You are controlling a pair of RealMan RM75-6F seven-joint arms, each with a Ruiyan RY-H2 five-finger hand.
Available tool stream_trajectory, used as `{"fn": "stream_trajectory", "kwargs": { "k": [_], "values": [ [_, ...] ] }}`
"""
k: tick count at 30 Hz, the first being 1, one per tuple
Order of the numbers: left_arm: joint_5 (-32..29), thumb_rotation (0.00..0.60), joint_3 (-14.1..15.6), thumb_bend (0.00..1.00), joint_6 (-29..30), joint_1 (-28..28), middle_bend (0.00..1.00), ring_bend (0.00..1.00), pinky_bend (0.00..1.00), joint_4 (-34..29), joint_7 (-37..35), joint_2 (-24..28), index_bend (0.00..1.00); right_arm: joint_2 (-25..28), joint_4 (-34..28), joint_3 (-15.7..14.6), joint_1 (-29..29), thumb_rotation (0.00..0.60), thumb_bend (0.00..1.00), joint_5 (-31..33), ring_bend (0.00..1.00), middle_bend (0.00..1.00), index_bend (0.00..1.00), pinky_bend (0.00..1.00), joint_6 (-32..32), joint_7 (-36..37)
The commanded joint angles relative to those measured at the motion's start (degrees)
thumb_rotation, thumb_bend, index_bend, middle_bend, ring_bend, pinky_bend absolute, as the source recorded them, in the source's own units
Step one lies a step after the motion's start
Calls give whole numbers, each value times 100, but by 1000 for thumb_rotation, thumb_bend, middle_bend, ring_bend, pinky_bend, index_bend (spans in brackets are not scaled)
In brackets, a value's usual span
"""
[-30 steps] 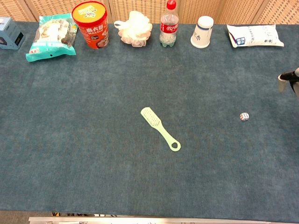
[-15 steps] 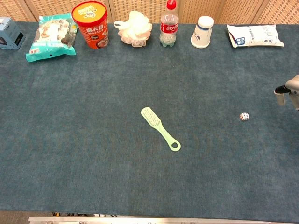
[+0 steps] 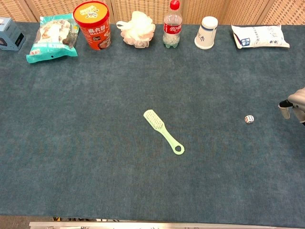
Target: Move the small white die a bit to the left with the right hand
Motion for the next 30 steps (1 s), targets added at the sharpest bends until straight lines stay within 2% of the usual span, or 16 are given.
{"fn": "stream_trajectory", "kwargs": {
  "k": [1, 30],
  "values": [
    [-4, 600, -3, 0, 1, 2, 349, 263, 341, -4, -8, 6, 358, -83, 62, -18, 57, 600, 974, 49, 918, 934, 462, 925, -38, -31],
    [-101, 600, -34, 0, 11, 45, 349, 263, 344, -62, -38, 60, 358, -686, 419, -137, 493, 600, 974, 273, 927, 943, 462, 933, -98, -136]
  ]
}}
